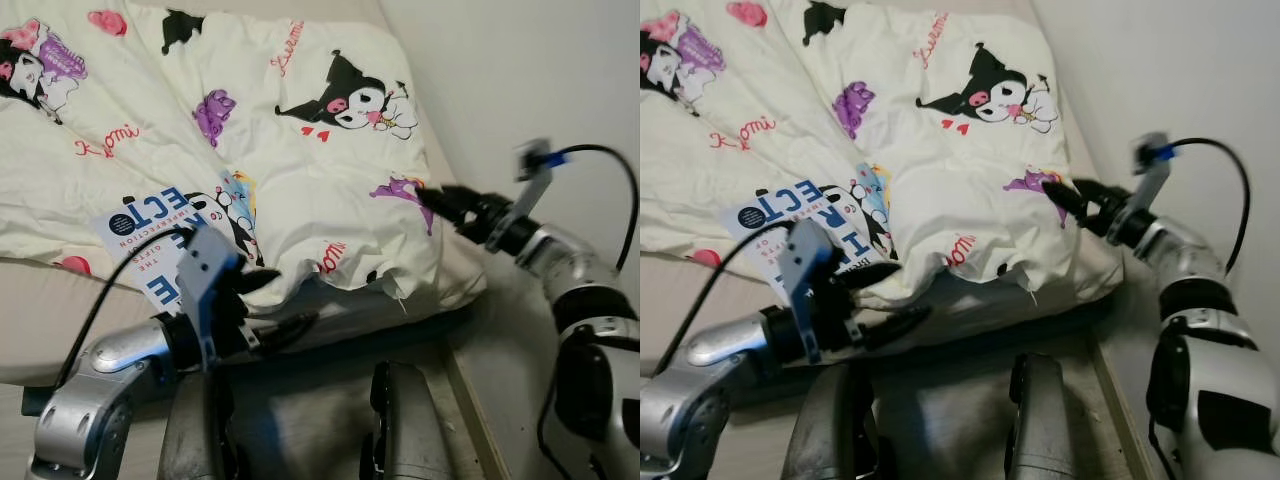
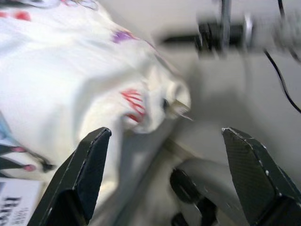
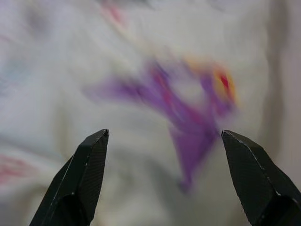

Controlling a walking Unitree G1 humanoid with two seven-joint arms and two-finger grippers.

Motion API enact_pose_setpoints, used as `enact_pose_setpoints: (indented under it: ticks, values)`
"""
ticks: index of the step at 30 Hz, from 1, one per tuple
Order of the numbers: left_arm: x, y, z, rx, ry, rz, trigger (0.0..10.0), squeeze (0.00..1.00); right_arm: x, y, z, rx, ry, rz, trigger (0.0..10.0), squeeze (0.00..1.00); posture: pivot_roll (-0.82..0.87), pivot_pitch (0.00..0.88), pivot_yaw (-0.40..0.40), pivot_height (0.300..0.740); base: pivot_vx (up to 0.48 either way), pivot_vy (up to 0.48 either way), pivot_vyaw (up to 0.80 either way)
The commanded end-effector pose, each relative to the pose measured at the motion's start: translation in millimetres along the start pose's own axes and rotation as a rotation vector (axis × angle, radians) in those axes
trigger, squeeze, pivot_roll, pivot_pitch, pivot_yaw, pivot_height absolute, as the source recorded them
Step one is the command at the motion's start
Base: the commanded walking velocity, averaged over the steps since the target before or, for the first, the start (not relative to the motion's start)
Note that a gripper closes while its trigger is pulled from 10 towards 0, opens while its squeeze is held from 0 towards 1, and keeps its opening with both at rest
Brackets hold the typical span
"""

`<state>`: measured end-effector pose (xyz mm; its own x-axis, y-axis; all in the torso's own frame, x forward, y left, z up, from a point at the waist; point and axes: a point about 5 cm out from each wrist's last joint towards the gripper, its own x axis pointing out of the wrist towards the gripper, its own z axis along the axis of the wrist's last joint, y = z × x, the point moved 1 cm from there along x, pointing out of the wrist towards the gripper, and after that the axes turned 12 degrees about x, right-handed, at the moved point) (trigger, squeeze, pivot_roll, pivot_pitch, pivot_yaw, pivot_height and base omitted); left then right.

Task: Clean up the room

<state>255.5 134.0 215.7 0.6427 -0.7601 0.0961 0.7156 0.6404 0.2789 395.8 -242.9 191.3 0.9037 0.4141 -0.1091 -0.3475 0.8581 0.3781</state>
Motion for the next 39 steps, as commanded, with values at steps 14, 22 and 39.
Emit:
enact_pose_setpoints:
  ticks: [14, 22, 39]
  values:
    - [1.0, 9.8, -3.1, -0.064, -0.053, 0.167, 10.0, 0.0, -10.5, -29.9, -64.6, 0.284, -0.076, -0.391, 10.0, 1.0, 0.08, 0.373, -0.029, 0.546, 0.0, 0.0, 0.0]
    - [0.4, 7.2, -1.2, -0.128, -0.085, 0.142, 10.0, 0.0, -12.3, -28.9, -79.7, 0.574, -0.069, -0.36, 10.0, 1.0, 0.09, 0.375, -0.028, 0.546, 0.0, 0.0, 0.0]
    - [1.9, 3.4, 0.0, -0.153, -0.097, 0.1, 10.0, 0.0, -2.9, -1.2, -83.4, 0.534, 0.085, -0.028, 0.0, 0.0, 0.08, 0.376, -0.028, 0.546, 0.0, 0.0, 0.0]
